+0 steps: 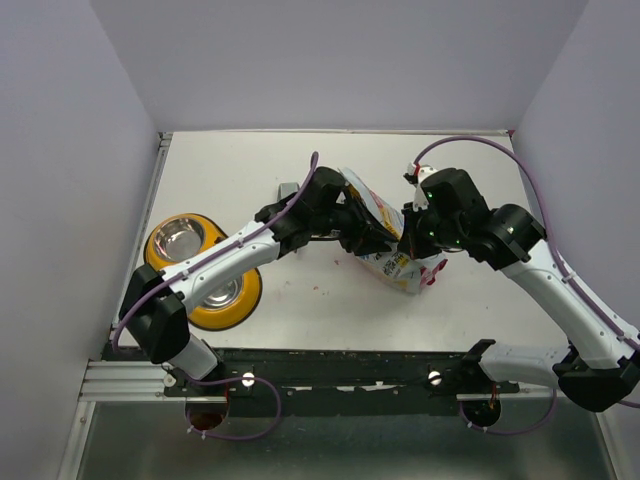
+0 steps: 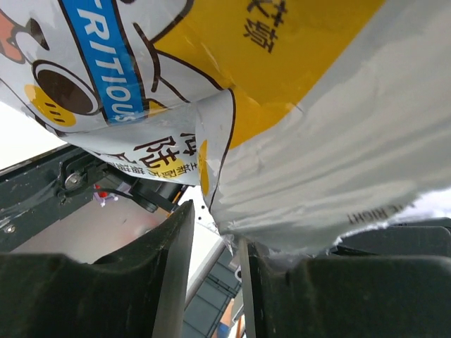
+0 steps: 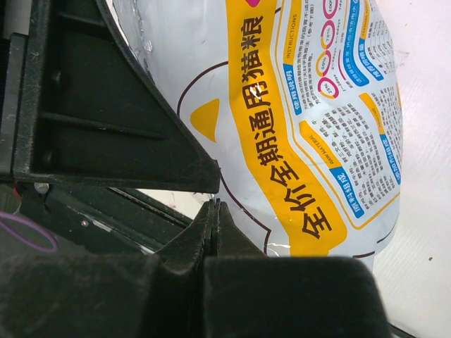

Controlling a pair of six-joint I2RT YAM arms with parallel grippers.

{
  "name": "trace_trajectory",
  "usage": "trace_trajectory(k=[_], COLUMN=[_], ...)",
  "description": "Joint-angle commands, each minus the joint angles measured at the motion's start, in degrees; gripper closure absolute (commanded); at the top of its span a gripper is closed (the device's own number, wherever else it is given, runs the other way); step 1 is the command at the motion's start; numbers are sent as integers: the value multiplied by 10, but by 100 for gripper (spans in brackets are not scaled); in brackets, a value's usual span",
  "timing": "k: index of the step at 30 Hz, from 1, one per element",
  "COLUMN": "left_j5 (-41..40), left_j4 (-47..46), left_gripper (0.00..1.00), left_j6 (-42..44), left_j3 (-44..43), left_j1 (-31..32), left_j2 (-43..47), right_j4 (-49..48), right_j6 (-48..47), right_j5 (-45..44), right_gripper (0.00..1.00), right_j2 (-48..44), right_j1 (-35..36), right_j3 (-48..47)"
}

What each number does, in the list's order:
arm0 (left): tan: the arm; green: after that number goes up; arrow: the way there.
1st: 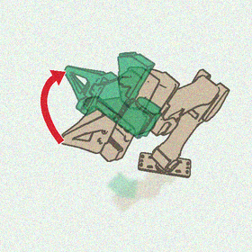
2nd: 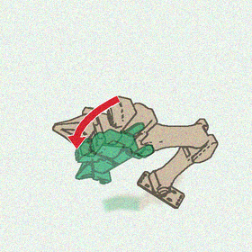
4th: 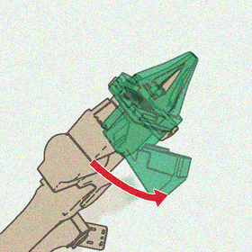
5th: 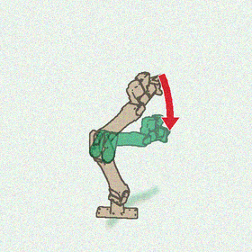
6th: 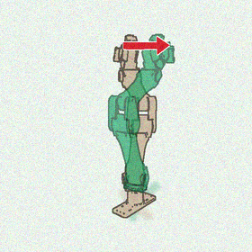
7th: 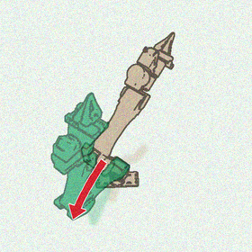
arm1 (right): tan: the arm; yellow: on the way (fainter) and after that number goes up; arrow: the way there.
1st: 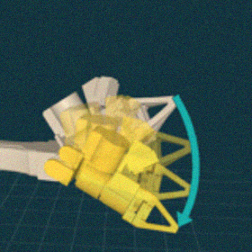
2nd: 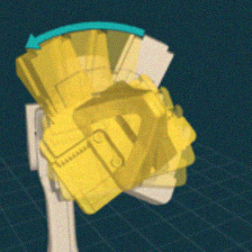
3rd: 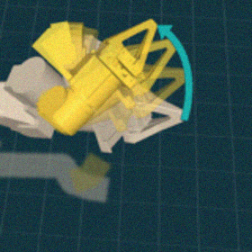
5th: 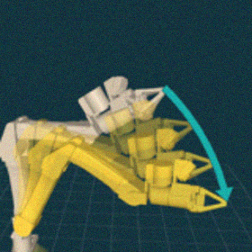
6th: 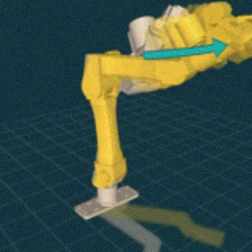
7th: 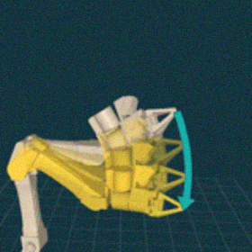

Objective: Serve the pet food

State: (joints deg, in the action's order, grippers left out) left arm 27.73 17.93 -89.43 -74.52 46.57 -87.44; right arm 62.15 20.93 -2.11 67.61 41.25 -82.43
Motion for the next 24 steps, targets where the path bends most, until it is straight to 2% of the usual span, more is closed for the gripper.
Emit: trace_trajectory(k=[1,3,9,12,17,20,24], left_j5=[5,3,-6,-2,5,8,10], left_j4=[3,3,19,22,22,23,25], left_gripper=[63,64,77,83,92,94,94], left_j6=[5,8,36,44,48,50,51], left_j3=[-5,-4,-25,-33,-44,-51,-55], left_j1=[0,-1,-6,-6,-8,-7,-9], left_j2=[-20,-22,-29,-34,-39,-41,-40], right_j4=[-29,-28,-15,-5,5,-5,-13], right_j6=[-4,-8,-17,-25,-40,-58,-64], right_j5=[18,35,25,-9,-5,39,43], right_gripper=[99,99,99,94,86,83,75], right_j2=[3,3,9,15,29,31,33], right_j1=[1,1,1,1,1,1,1], right_j3=[-5,-7,-20,-33,-57,-55,-60])
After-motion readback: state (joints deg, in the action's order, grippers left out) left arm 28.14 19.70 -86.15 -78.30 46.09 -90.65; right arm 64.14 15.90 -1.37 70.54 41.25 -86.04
